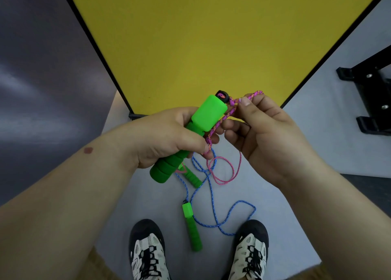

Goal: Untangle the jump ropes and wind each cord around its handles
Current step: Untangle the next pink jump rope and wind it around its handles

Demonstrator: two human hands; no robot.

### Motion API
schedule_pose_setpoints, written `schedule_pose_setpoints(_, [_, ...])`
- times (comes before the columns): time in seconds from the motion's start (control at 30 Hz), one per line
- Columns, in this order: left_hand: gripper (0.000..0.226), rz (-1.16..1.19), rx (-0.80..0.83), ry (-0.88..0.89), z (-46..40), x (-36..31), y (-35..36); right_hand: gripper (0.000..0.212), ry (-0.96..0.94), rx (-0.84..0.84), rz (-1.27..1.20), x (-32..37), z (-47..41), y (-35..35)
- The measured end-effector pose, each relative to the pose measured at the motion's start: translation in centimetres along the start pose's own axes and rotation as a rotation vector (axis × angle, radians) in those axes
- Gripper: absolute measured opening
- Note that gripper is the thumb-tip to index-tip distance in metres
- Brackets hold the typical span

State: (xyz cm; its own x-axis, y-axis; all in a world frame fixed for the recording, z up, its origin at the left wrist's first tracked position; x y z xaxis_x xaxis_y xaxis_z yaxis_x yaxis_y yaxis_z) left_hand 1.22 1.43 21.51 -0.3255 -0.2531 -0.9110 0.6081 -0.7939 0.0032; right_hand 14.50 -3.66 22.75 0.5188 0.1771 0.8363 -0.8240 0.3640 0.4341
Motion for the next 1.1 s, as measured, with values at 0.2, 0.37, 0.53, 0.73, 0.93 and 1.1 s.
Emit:
schedule_pose_setpoints(0.2, [0.042, 0.012, -0.061, -0.015, -0.2, -0.1, -0.5, 0.013, -0.049, -0.082, -0.039, 1.0, 0.0, -0.7])
schedule_pose_setpoints(0.37, [0.041, 0.002, -0.059, -0.003, -0.2, -0.2, -0.5, 0.013, -0.027, -0.142, -0.088, 0.7, 0.0, -1.0])
schedule_pose_setpoints(0.53, [0.026, -0.042, -0.063, -0.011, -0.1, 0.0, -0.6, 0.01, 0.005, -0.196, -0.174, 0.5, -0.2, -1.6])
schedule_pose_setpoints(0.73, [0.012, 0.011, -0.128, 0.007, 0.1, -0.7, -0.9, 0.01, 0.17, -0.043, -0.097, -0.8, -0.1, -0.9])
schedule_pose_setpoints(0.93, [0.008, 0.031, -0.107, -0.041, 0.3, -0.4, -0.8, 0.002, 0.122, -0.239, -0.207, -0.2, -0.5, -2.6])
schedule_pose_setpoints(1.1, [0.006, 0.055, -0.117, -0.052, 0.3, -0.5, -0.5, 0.03, 0.262, -0.02, -0.187, -1.4, 0.3, -0.3])
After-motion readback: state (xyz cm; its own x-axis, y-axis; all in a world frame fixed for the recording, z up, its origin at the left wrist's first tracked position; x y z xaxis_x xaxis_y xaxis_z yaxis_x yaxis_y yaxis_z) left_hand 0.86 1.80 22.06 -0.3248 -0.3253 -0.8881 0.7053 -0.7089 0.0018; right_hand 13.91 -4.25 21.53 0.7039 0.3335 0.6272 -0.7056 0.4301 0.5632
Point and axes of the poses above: each hand's wrist, its own z-axis away from the middle knuckle, its own y-axis out of the palm, x = y × z, the point moved 8 cm from there along -z, towards the middle knuckle, and after that the axes turned 2 degrees about y, right-handed, at the moved point
